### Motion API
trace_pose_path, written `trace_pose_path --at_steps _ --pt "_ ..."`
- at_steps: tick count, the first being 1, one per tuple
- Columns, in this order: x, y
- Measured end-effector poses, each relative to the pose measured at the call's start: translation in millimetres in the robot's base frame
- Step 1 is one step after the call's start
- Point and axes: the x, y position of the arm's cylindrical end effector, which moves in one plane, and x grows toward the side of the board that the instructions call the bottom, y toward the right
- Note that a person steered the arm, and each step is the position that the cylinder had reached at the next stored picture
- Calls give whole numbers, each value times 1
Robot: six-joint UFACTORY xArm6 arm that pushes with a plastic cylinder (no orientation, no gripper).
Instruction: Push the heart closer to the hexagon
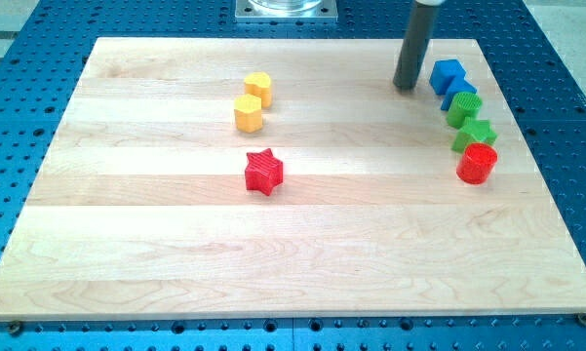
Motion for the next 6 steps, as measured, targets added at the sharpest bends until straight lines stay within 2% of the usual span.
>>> trace_pose_path --at_steps 1,2,3,4,5,6 --pt "-11 -90" --pt "-41 -171" --pt "-58 -221" --pt "-9 -229" --pt "48 -209" --pt "47 -191"
